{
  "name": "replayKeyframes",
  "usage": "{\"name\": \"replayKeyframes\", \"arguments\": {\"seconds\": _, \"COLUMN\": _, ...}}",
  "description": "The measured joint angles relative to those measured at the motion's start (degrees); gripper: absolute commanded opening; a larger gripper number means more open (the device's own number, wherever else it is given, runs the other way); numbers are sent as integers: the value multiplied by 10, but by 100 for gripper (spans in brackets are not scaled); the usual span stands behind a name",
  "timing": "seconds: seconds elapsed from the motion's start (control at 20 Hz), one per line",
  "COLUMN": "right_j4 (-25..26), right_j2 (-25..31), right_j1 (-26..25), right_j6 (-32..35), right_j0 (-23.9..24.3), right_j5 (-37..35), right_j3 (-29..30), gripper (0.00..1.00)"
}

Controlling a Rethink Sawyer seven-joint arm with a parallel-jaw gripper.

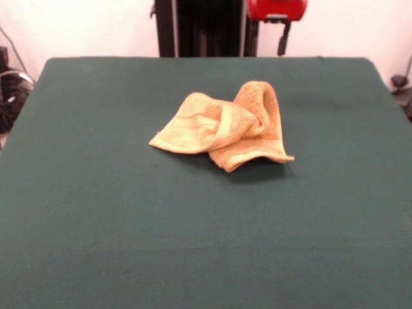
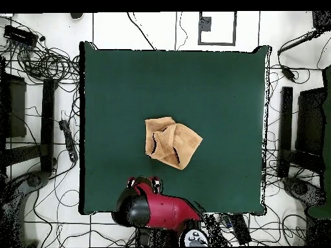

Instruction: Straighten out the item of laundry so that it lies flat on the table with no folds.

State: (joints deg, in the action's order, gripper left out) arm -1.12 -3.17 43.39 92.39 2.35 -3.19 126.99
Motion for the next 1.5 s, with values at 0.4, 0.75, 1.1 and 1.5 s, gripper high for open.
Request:
{"name": "replayKeyframes", "arguments": {"seconds": 0.4, "right_j4": 53, "right_j2": -26, "right_j1": -22, "right_j6": 0, "right_j0": -7, "right_j5": -123, "right_j3": -40, "gripper": 100}}
{"name": "replayKeyframes", "arguments": {"seconds": 0.75, "right_j4": 75, "right_j2": -26, "right_j1": -91, "right_j6": 0, "right_j0": 9, "right_j5": -171, "right_j3": -114, "gripper": 100}}
{"name": "replayKeyframes", "arguments": {"seconds": 1.1, "right_j4": 77, "right_j2": -26, "right_j1": -148, "right_j6": 0, "right_j0": 21, "right_j5": -150, "right_j3": -165, "gripper": 100}}
{"name": "replayKeyframes", "arguments": {"seconds": 1.5, "right_j4": 77, "right_j2": -26, "right_j1": -177, "right_j6": 0, "right_j0": 21, "right_j5": -141, "right_j3": -198, "gripper": 100}}
